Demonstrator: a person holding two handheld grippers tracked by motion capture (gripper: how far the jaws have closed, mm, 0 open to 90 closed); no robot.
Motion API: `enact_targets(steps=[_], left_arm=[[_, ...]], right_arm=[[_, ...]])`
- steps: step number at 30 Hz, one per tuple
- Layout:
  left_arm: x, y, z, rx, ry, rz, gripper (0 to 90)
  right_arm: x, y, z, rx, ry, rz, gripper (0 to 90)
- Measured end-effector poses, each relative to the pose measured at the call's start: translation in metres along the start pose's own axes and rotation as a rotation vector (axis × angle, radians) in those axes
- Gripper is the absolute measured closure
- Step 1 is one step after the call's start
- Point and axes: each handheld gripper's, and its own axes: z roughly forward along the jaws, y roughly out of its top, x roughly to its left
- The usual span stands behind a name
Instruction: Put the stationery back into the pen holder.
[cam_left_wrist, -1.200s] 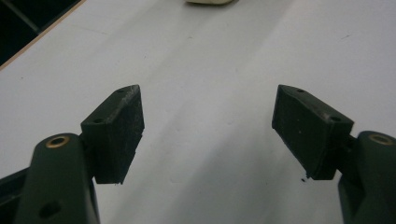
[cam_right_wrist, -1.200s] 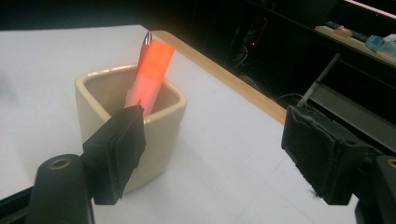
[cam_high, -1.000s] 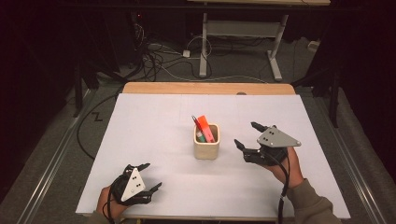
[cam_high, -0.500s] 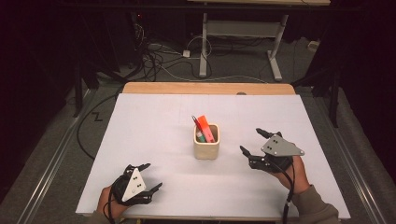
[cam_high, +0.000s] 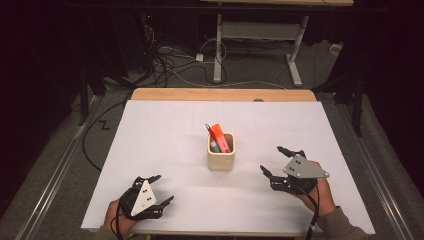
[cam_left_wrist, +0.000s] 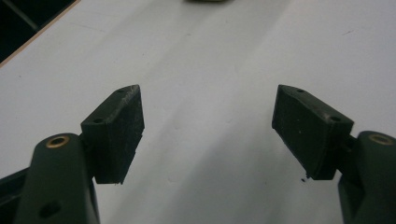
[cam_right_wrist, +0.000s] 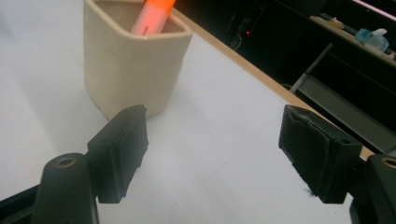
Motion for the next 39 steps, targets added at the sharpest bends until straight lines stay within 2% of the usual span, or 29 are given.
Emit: enact_targets(steps=[3,5,11,23,31,35,39], left_arm=[[0.0,0.0,0.0,0.001,-0.001,0.002,24.5],[0.0,0.0,0.0,0.002,-0.001,0.003,24.5],[-0.001,0.001,0.002,0.006,-0.002,0.011,24.5],[-0.001,0.002,0.003,0.009,-0.006,0.015,24.5],[0.001,0.0,0.003,0.01,-0.001,0.001,24.5],[0.001,0.0,0.003,0.011,0.001,0.001,24.5],[0.001,0.0,0.002,0.012,0.007,0.0,24.5]], right_arm=[[0.003,-0.005,-0.003,0.001,-0.004,0.003,23.9],[0.004,-0.009,-0.006,-0.014,-0.014,-0.008,23.9],[0.005,-0.02,-0.015,-0.039,-0.015,-0.002,23.9],[0.003,-0.045,-0.028,-0.014,-0.063,0.019,24.0],[0.001,-0.062,-0.036,-0.008,-0.071,0.042,24.0],[0.002,-0.07,-0.04,-0.01,-0.08,0.074,24.0],[0.004,-0.075,-0.042,-0.005,-0.078,0.075,24.0]])
